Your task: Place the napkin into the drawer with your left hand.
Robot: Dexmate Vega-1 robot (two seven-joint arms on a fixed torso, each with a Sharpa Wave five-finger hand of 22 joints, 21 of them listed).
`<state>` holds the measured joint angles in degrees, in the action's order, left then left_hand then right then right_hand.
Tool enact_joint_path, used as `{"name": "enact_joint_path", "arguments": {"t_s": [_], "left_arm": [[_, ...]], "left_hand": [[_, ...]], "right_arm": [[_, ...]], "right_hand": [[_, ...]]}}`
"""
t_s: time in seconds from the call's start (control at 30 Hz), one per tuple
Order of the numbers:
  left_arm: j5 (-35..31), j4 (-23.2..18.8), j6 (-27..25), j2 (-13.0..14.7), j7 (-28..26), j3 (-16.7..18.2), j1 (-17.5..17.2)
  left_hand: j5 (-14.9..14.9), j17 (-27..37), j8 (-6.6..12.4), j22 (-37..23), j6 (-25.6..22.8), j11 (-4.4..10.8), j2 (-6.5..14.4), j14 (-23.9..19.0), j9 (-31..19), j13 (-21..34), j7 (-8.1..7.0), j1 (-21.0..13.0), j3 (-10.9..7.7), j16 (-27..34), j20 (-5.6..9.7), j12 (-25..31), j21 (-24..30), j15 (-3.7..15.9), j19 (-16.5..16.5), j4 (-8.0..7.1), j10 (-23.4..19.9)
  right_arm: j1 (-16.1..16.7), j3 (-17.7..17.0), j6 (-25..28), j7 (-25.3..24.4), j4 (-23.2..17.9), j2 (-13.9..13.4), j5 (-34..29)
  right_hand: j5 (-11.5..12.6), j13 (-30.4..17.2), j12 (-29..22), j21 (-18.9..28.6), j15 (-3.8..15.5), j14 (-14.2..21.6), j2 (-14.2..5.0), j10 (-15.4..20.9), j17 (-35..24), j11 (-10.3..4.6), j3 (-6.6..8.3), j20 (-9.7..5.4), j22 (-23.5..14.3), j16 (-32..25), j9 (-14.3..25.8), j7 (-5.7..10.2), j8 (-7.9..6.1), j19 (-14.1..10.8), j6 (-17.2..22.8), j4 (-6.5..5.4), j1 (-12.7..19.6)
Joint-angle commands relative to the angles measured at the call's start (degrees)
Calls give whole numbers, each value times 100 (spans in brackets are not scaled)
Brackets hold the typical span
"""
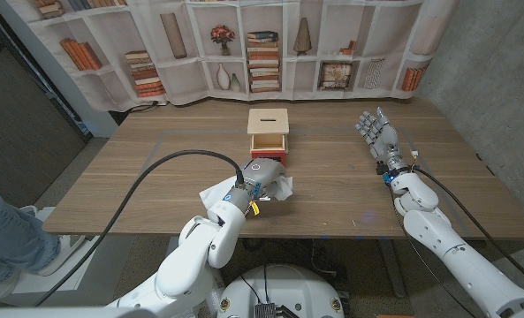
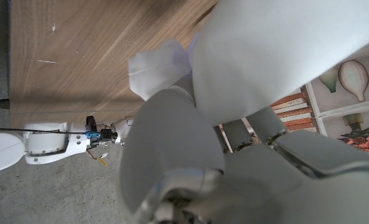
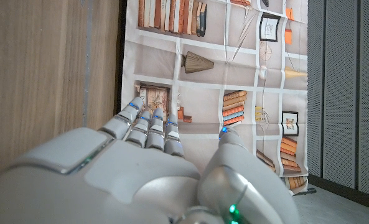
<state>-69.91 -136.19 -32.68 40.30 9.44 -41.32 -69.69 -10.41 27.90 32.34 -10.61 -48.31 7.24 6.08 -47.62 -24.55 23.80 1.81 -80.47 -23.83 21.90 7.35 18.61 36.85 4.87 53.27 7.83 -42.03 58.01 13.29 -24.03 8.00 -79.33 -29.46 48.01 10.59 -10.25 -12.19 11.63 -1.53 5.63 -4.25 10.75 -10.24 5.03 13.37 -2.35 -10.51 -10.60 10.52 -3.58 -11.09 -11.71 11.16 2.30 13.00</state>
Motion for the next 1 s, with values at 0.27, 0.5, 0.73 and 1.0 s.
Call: {"name": "enact_joint_path", "arguments": {"t_s": [0.27,0.5,0.73,1.0], "left_arm": [[-518,-129,294,-192,386,349,-76],[-554,-155,416,-264,466,437,-29],[-626,-199,502,-341,511,490,-17],[-843,-279,537,-425,619,536,-39]], "left_hand": [[-13,62,24,-17,-18,42,21,-150,-23,53,-27,12,26,-21,261,-48,93,683,-47,8,-38],[-13,90,34,-14,-33,39,16,-170,-18,80,-17,21,34,-31,261,-58,130,696,-59,7,-50],[-12,120,40,-11,-32,41,14,-176,-16,107,-21,30,42,-45,263,-71,165,697,-72,5,-61],[-12,148,43,-9,-24,53,12,-208,-14,134,-29,41,49,-52,267,-84,201,686,-89,3,-71]], "right_arm": [[-60,22,-25,25,122,64,4],[-123,38,-25,59,197,83,-1],[-130,13,-24,66,213,87,33],[-178,22,-22,112,276,109,46]], "right_hand": [[8,-24,27,13,-40,24,-16,51,-25,2,3,-69,-14,-3,25,-28,-5,6,51,44,48],[7,-24,28,15,-40,23,-18,49,-25,0,2,-68,-14,-3,25,-27,-6,1,55,47,50],[6,-24,31,14,-37,23,-20,42,-26,2,0,-66,-14,-3,25,-27,-7,0,58,48,47],[7,-24,28,14,-36,25,-25,49,-25,4,1,-69,-14,-3,25,-26,-4,-2,53,52,52]]}}
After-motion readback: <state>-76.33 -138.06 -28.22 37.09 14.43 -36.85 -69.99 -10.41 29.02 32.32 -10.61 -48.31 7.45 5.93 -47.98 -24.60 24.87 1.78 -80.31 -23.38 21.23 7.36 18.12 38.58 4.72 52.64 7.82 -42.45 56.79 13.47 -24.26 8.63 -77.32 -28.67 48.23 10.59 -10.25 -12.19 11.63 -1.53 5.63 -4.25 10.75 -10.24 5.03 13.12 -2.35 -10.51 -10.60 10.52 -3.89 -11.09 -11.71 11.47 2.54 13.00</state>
